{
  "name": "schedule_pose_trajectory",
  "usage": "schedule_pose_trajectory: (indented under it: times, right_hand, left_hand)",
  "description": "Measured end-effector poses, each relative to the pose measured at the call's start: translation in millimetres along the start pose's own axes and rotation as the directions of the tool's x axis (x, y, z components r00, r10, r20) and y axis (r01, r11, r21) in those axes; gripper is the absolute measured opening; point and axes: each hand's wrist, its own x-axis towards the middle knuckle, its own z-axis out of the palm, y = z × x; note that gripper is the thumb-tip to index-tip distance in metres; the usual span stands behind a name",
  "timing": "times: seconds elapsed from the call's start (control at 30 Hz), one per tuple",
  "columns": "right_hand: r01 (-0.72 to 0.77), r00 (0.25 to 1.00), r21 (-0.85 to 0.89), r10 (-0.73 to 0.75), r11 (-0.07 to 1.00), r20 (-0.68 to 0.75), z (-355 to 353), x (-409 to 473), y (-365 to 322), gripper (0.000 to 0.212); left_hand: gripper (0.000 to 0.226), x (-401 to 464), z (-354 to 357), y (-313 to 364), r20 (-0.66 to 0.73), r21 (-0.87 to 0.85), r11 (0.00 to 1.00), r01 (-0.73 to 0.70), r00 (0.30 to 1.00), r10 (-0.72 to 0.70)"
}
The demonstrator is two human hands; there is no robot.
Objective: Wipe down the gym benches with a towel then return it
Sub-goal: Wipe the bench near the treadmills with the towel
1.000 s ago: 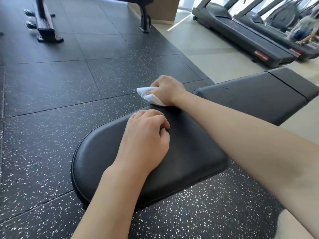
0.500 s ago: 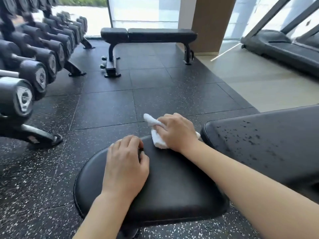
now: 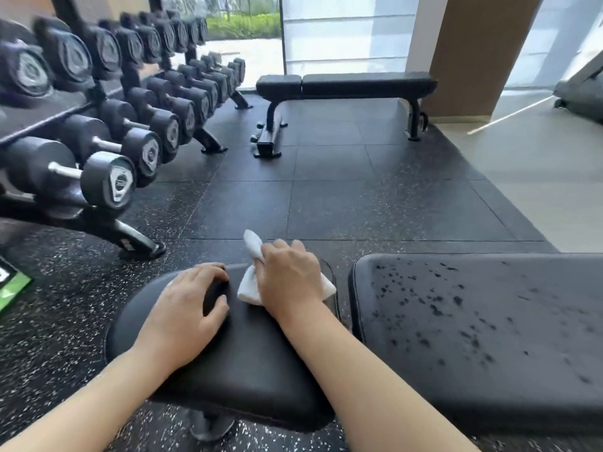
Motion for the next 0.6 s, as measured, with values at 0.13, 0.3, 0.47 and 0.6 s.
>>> schedule_pose_trajectory:
  times: [0.13,0.3,0.47,0.6]
  right_hand:
    - [0.031,0.999,-0.014,-0.032,0.999,-0.033,-24,-53,-4,0.017]
    - [0.058,0.995,0.113,-0.048,0.992,-0.087,-37,-103,9,0.017]
    - [0.048,0.991,0.177,-0.025,0.983,-0.130,-31,-101,13,0.014]
    - [-0.004,0.989,0.183,0.030,0.983,-0.143,-22,-76,24,0.015]
  left_hand:
    - [0.042,-3,1,9,-0.011,0.033,0.998,0.050,0.999,-0.050]
    - [0.042,7,1,15,0.052,0.153,0.988,-0.020,0.999,0.012]
    - [0.028,26,10,10,0.097,0.056,0.983,-0.177,0.981,0.171]
    - [0.023,52,31,22,0.060,-0.078,0.977,-0.197,0.978,0.202]
